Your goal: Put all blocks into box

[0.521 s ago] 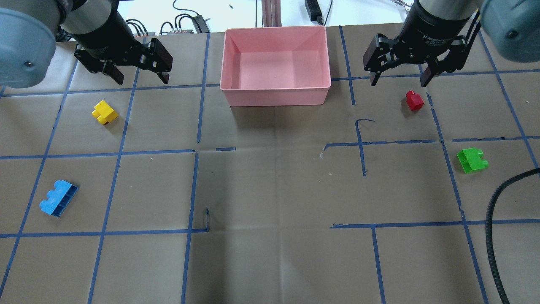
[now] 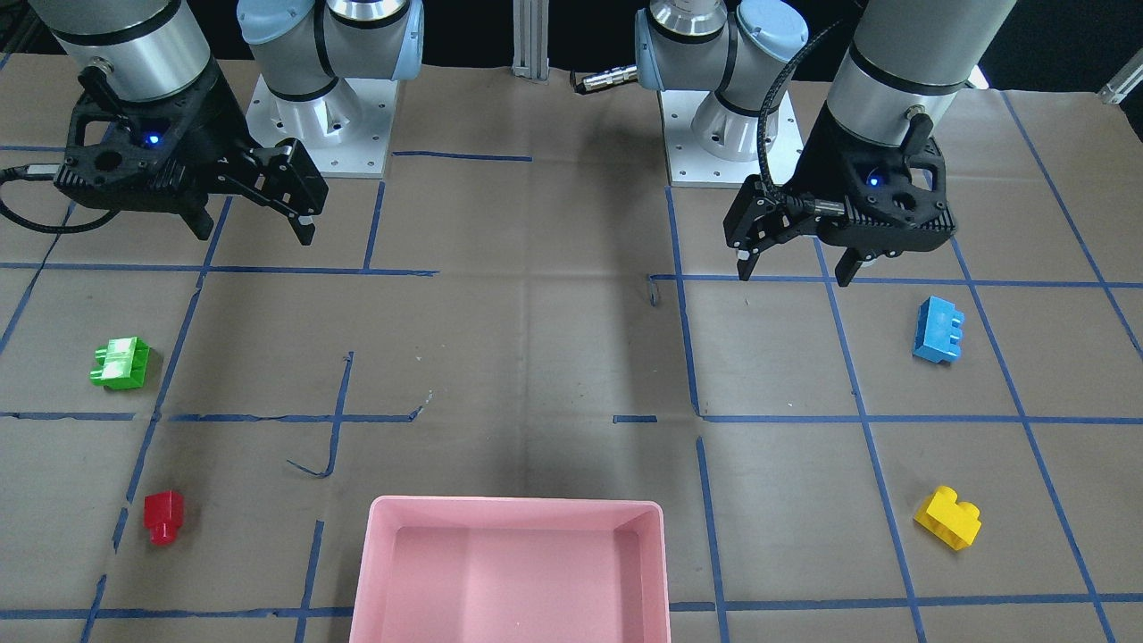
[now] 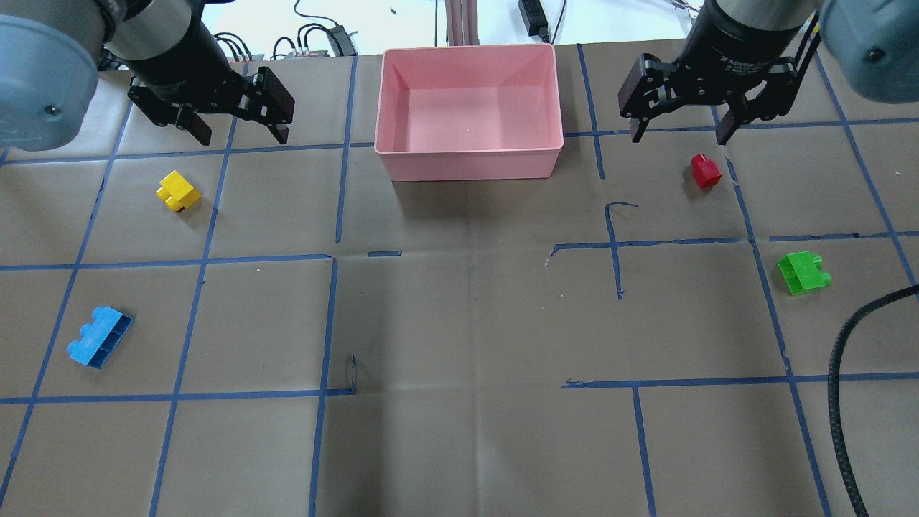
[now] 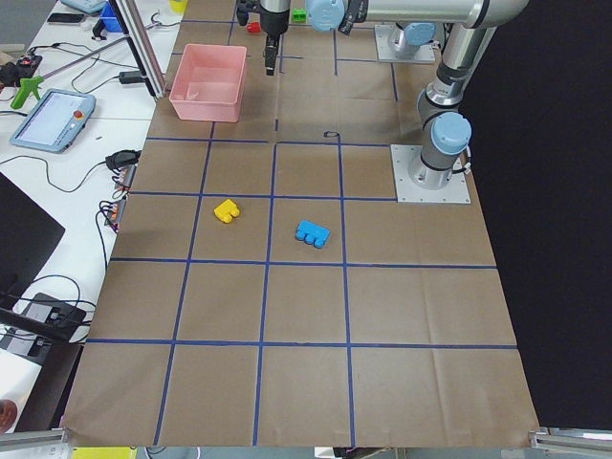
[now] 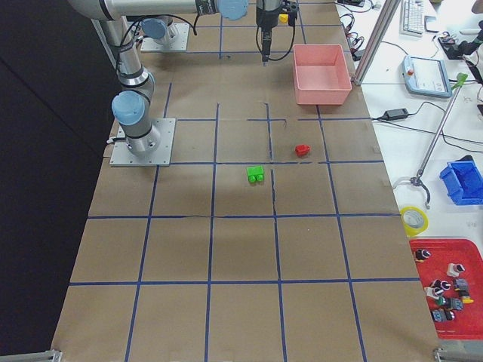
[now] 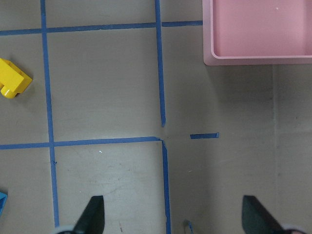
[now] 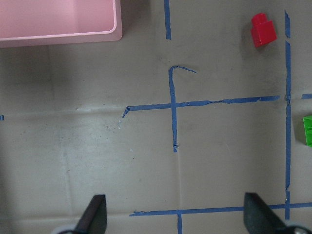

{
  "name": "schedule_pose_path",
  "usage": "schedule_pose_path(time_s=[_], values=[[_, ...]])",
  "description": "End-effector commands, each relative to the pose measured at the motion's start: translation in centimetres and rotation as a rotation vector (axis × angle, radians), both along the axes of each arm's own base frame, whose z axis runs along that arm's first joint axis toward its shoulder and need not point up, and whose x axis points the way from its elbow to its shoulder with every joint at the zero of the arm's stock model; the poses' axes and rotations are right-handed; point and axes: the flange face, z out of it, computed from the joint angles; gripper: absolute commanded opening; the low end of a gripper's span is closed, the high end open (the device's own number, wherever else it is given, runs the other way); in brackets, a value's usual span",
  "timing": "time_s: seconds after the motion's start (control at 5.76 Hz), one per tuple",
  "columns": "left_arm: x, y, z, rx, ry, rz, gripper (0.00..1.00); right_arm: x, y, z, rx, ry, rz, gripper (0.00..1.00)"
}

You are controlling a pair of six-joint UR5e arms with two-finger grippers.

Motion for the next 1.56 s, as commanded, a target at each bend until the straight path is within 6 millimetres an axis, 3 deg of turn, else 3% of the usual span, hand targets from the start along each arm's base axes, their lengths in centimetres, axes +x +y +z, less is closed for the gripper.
schedule_pose_path(time_s=[0.0, 0.69, 1.04, 1.39], values=[[0.0, 0.1, 0.1, -0.001, 0.001, 0.0, 1.0, 0.0, 0.1, -0.4, 0.01, 0.001, 0.0, 1.0], [0.1, 0.3, -0.1, 0.002, -0.001, 0.0, 1.0, 0.0, 0.1, -0.6, 0.013, -0.001, 0.002, 1.0], [2.2, -0.4, -0.2, 0.004, -0.009, -0.025, 1.0, 0.1, 0.1, -0.8, 0.018, 0.002, 0.005, 1.0], [12.7, -1.0, -1.3, 0.024, -0.024, -0.134, 1.0, 0.1, 0.1, -1.6, 0.047, 0.002, 0.005, 1.0]])
